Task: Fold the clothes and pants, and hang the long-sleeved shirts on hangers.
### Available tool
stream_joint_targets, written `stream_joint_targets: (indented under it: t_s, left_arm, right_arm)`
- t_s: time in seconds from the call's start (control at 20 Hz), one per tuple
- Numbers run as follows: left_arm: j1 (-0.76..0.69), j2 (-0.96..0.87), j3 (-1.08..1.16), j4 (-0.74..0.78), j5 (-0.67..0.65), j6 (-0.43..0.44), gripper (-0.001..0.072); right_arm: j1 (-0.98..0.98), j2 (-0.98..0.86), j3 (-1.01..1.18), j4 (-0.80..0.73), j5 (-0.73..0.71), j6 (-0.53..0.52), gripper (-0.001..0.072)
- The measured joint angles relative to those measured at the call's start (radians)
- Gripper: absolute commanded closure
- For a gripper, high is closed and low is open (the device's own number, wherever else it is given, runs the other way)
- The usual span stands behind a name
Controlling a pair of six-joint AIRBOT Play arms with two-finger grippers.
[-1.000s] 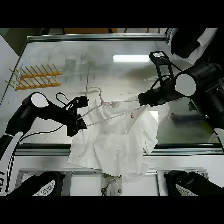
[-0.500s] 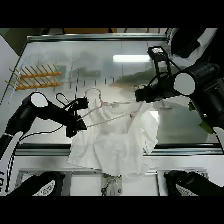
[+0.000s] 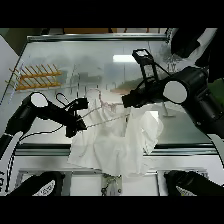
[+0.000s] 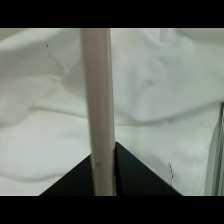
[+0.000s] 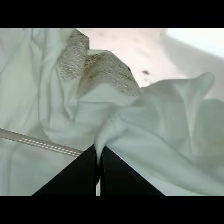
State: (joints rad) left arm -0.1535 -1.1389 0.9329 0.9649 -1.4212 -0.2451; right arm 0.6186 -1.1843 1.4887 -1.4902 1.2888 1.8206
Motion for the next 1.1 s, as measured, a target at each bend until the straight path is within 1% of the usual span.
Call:
stream_joint_targets:
  t_s: [0.35,0.8,1.1]
  left_arm:
    - [0.0,0.0,0.0,-0.001,0.0,0.002,0.0691]
    - [0.0,0.0,0.0,-0.001,0.029,0.027,0.0691]
    - [0.0,0.0,0.0,-0.001,0.034,0.031,0.0691]
  right_arm:
    - [0.072,-0.001,0.0,0.119,-0.142,-0.003,0.0694]
    - [0.118,-0.034,0.0,0.199,-0.196,-0.009,0.0694]
    - [0.138,-0.047,0.0,0.225,-0.227,-0.018,0.0693]
